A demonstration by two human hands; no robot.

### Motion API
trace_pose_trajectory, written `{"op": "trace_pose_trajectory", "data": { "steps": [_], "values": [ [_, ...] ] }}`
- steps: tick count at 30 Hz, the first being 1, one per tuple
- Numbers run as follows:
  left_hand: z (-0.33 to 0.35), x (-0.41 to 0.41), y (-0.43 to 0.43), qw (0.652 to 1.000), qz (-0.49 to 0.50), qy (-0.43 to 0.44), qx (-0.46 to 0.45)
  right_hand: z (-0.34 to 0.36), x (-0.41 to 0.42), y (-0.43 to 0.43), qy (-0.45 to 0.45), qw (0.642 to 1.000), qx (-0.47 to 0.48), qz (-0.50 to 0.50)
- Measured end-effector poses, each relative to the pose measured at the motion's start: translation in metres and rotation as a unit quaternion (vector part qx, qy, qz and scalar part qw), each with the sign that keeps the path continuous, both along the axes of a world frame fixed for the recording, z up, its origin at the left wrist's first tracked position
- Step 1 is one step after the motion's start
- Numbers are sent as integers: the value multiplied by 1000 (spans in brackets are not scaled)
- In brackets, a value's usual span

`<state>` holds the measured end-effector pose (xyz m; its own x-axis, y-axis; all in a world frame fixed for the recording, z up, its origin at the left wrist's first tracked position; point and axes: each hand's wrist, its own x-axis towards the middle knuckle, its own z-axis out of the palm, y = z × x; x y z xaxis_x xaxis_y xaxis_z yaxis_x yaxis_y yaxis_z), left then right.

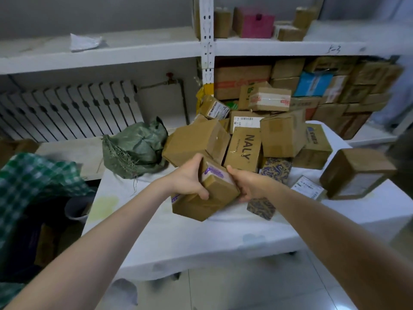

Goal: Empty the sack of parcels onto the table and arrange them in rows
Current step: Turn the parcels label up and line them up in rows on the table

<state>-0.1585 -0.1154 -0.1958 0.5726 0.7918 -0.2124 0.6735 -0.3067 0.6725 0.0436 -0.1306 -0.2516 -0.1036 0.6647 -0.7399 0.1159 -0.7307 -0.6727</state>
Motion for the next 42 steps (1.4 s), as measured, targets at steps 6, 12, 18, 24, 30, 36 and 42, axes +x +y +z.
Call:
{"op": "trace_pose_trajectory", "data": {
  "steps": [6,12,18,24,30,36,42],
  "values": [
    [-3,11,-11,964,-95,0,248,18,21,-17,158,986,-34,-31],
    [-7,13,-7,949,-130,65,280,30,47,-13,124,992,16,-1],
    [-21,26,2,975,120,-27,186,26,82,-8,-22,988,32,148],
    [-32,59,20,928,355,-53,103,30,122,17,-50,978,150,137],
    [-32,103,7,906,283,-112,-293,41,159,32,-112,955,189,201],
    [-41,155,9,902,314,-111,-276,34,173,41,-323,839,313,306],
    [-35,178,17,924,323,-64,-192,36,180,43,-397,769,411,286]
  ]
}}
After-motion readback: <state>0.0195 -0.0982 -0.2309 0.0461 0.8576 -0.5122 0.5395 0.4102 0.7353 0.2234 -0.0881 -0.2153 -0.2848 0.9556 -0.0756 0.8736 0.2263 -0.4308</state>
